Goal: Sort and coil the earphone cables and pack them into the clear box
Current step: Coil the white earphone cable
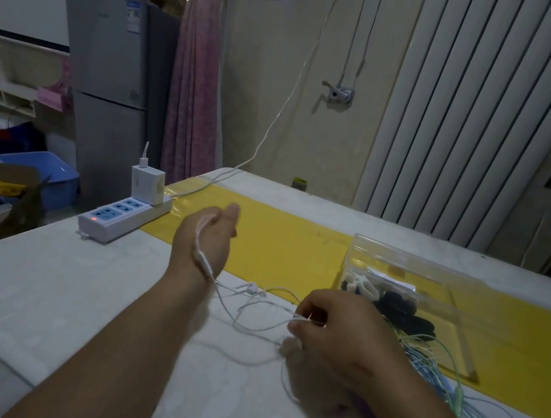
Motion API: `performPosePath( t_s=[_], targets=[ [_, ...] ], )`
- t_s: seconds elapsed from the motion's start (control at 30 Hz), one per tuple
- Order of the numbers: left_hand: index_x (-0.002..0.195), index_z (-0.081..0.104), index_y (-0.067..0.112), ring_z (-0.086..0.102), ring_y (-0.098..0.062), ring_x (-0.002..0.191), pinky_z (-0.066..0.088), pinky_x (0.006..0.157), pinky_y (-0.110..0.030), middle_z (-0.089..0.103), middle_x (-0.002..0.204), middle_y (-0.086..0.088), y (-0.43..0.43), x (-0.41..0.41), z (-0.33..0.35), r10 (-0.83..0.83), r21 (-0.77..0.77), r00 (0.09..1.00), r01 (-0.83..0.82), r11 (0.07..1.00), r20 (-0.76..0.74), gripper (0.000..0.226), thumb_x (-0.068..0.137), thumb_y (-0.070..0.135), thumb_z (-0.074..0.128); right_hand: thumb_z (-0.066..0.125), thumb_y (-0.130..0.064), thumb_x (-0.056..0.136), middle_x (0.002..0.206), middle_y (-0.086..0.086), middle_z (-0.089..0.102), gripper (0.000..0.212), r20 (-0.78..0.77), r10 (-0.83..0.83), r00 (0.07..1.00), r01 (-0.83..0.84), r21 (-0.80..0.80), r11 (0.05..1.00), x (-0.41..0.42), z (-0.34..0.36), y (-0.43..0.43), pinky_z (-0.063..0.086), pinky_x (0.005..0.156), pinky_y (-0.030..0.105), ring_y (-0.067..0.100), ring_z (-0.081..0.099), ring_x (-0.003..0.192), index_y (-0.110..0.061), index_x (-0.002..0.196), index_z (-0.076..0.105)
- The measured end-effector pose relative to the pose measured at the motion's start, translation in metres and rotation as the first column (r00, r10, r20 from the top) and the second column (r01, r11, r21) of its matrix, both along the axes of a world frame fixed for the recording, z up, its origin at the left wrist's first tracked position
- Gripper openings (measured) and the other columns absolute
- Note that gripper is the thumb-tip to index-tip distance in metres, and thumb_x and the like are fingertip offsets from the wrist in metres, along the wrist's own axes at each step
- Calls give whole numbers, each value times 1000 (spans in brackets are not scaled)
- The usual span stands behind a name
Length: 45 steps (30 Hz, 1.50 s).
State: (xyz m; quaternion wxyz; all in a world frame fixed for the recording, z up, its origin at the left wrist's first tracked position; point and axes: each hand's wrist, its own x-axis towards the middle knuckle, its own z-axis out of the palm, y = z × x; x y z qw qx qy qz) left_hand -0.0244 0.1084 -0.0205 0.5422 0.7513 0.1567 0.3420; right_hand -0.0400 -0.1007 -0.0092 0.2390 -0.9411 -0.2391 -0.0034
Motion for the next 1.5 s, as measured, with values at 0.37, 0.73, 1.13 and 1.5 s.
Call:
performPosePath(
  t_s=[0.37, 0.73, 1.13, 1.5],
  targets=[
    [55, 67, 12, 52, -14, 53, 41, 57, -21, 59, 52, -3, -16, -9, 0, -591, 81, 784, 612, 786, -188, 15, 63, 23, 62, 65, -34, 87, 66, -9, 59, 9, 86, -247, 965, 203, 349, 915, 8, -3, -3, 42, 60, 28, 10, 55, 68, -27, 85, 69],
    [65, 57, 15, 44, -8, 54, 35, 53, -23, 50, 56, 7, -12, 1, -4, -320, 82, 943, 327, 941, -95, 15, 76, 24, 62, 53, -29, 67, 55, 4, 54, 19, 1, -291, 957, 216, 667, 713, 3, 3, -4, 39, 54, 31, 18, 47, 56, -11, 64, 60],
    [85, 61, 13, 54, -24, 78, 37, 60, -30, 59, 78, -1, 3, 4, -11, 107, 145, 948, -66, 987, -301, 12, 91, 16, 52, 54, -19, 92, 47, -10, 52, 13, 14, -565, 825, 209, 921, 329, 6, 12, -9, 38, 51, 28, 4, 44, 46, -16, 79, 55],
    [75, 66, 17, 57, -20, 72, 43, 61, -29, 63, 72, 0, 0, -3, -7, 192, 367, 905, -42, 929, -381, 13, 84, 23, 59, 52, -21, 94, 50, -10, 52, 10, 37, -582, 812, 184, 931, 316, 9, 11, -11, 39, 52, 27, 4, 44, 47, -19, 84, 54]
  ],
)
